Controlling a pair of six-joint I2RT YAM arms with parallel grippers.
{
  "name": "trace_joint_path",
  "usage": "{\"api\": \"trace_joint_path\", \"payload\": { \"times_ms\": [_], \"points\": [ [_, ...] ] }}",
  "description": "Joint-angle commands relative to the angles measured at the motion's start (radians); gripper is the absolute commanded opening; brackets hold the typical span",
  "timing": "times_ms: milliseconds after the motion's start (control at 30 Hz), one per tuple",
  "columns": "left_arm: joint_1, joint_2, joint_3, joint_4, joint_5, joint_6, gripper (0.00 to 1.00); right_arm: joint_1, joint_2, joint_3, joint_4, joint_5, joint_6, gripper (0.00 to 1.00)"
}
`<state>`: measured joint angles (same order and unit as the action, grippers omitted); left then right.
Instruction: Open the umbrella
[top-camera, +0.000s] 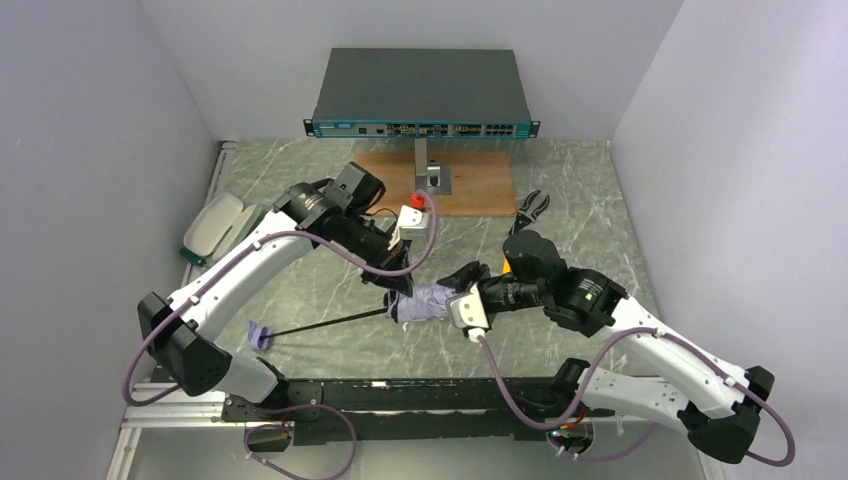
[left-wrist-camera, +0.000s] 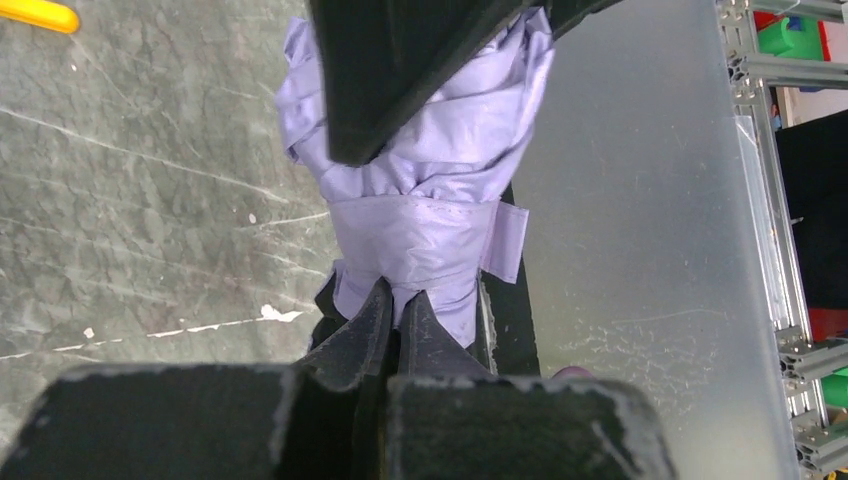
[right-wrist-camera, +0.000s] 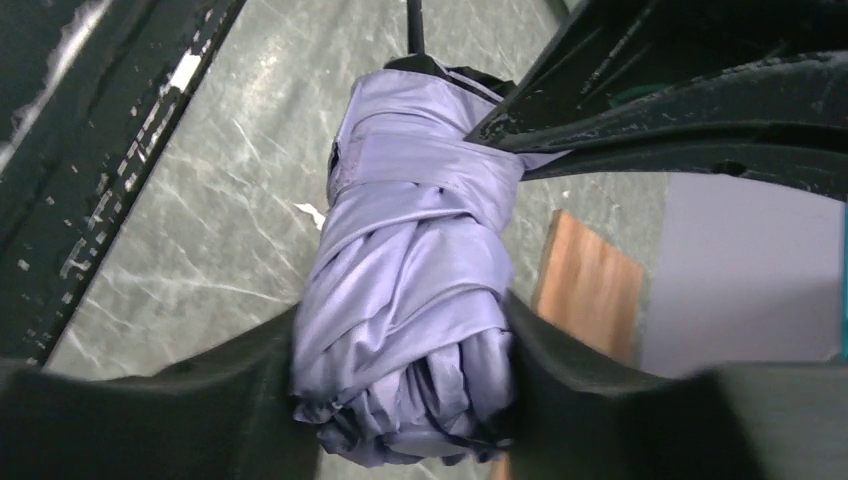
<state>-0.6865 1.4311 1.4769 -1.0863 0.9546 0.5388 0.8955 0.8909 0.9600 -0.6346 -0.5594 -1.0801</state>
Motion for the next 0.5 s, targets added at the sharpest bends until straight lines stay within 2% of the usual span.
{"api": "trace_joint_path", "payload": {
  "times_ms": [0, 33, 67, 167, 233, 367, 467],
  "points": [
    [0.006, 0.009, 0.079, -0.021, 0.101, 0.044, 0.00, 0.007, 0.020, 0.001, 0.068, 0.039, 0.044, 0.32],
    [0.011, 0.006, 0.080, -0.011, 0.089, 0.040, 0.00, 0.008, 0.025, 0.008, 0.074, 0.040, 0.068, 0.15],
    [0.022, -0.001, 0.079, 0.005, 0.073, 0.033, 0.06, 0.007, 0.028, 0.016, 0.076, 0.047, 0.102, 0.00],
    [0.097, -0.055, 0.070, 0.110, 0.020, -0.034, 0.52, -0.009, 0.023, 0.026, 0.101, 0.073, 0.278, 0.00],
    [0.136, -0.123, 0.045, 0.201, -0.033, -0.065, 0.68, -0.041, 0.017, 0.024, 0.107, 0.040, 0.389, 0.00],
    [0.131, -0.336, -0.138, 0.427, -0.119, -0.024, 0.80, -0.112, 0.035, 0.026, 0.152, -0.038, 0.617, 0.00],
    [0.065, -0.432, -0.246, 0.497, -0.203, 0.034, 0.74, -0.176, 0.078, 0.056, 0.188, -0.102, 0.775, 0.00]
  ]
}}
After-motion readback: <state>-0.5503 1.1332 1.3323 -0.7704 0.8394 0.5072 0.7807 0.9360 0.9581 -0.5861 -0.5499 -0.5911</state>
